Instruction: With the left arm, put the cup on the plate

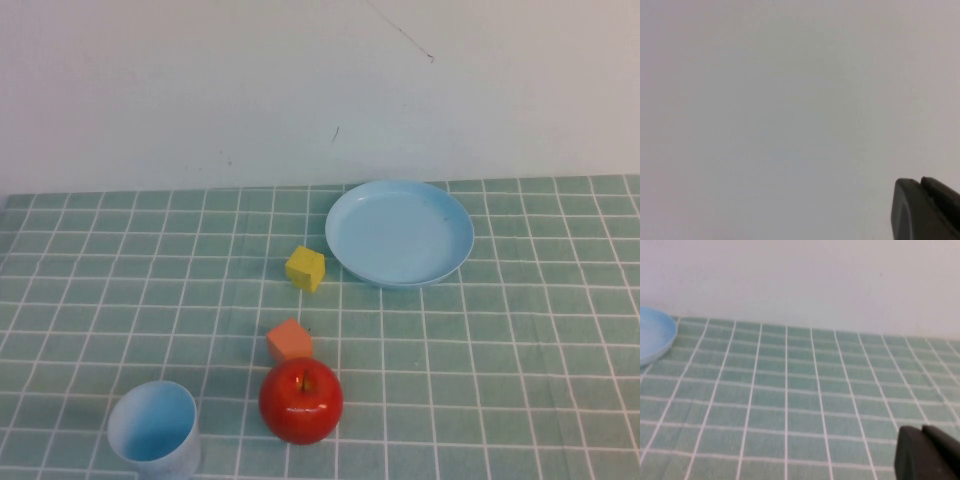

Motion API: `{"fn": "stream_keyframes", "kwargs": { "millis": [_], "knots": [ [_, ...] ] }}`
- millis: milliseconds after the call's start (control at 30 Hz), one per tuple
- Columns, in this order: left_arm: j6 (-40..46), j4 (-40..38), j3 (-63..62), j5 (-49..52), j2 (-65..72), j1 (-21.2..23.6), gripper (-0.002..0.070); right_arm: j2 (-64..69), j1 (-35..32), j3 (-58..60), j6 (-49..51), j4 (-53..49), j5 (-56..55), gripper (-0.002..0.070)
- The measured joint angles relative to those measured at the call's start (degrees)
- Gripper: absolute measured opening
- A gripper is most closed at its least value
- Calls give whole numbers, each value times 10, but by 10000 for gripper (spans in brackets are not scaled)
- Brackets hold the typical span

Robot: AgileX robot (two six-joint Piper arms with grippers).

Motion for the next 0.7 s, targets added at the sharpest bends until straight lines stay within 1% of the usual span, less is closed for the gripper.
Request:
{"fn": "stream_keyframes", "kwargs": {
  "millis": [167, 367, 500, 700],
  "knots": [
    [-3, 0, 0, -118, 0, 0, -3, 0, 0, 0, 0, -12, -65, -2],
    [-18, 1, 0, -189, 0, 0, -3, 0, 0, 0, 0, -14, -61, -2],
    [-40, 1, 0, -210, 0, 0, -3, 0, 0, 0, 0, -14, -56, -2],
    [-61, -4, -3, -200, 0, 0, -3, 0, 0, 0, 0, -14, -54, -2]
  ]
}}
